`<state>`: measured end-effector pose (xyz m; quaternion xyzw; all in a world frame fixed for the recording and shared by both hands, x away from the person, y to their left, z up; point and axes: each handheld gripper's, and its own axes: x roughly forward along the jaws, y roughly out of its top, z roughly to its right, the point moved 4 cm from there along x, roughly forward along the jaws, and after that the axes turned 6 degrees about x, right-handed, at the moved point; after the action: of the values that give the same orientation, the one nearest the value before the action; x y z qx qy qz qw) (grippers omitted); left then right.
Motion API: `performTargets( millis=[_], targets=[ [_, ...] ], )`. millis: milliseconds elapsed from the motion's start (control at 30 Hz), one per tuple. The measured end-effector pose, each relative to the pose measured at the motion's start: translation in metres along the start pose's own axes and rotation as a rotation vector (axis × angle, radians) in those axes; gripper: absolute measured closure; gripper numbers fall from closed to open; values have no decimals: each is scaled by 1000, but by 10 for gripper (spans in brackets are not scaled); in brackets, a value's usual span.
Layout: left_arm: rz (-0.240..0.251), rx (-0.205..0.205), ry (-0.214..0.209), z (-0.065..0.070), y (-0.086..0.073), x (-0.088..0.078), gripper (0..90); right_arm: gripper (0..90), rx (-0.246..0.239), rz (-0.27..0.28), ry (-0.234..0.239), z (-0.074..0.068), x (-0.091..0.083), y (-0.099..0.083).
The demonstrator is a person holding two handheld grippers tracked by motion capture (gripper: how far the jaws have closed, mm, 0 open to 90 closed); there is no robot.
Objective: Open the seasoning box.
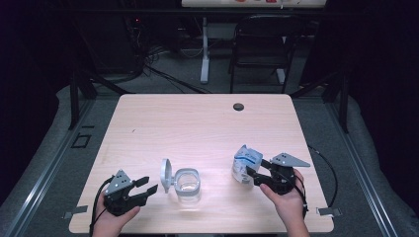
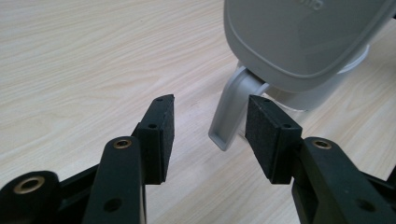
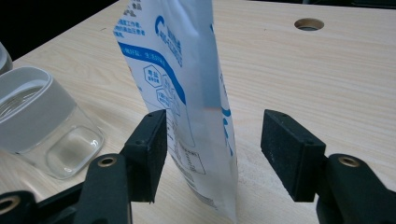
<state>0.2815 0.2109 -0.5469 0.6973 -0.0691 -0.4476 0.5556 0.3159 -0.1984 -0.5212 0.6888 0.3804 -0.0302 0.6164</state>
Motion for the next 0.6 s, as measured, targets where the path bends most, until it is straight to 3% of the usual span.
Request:
performTargets(
  millis=[233,467,600],
  targets=[
    [-14,-23,5,-6,-4,0,528,425,14,-13,3,3,5,-5],
    [-19,-26,8,-9,-5,1,527,420,-1,-18,10,4,10,-9],
    [-11,-31,11,-9,-6,2,527,422,10,-10,32,6,12,-10]
  ],
)
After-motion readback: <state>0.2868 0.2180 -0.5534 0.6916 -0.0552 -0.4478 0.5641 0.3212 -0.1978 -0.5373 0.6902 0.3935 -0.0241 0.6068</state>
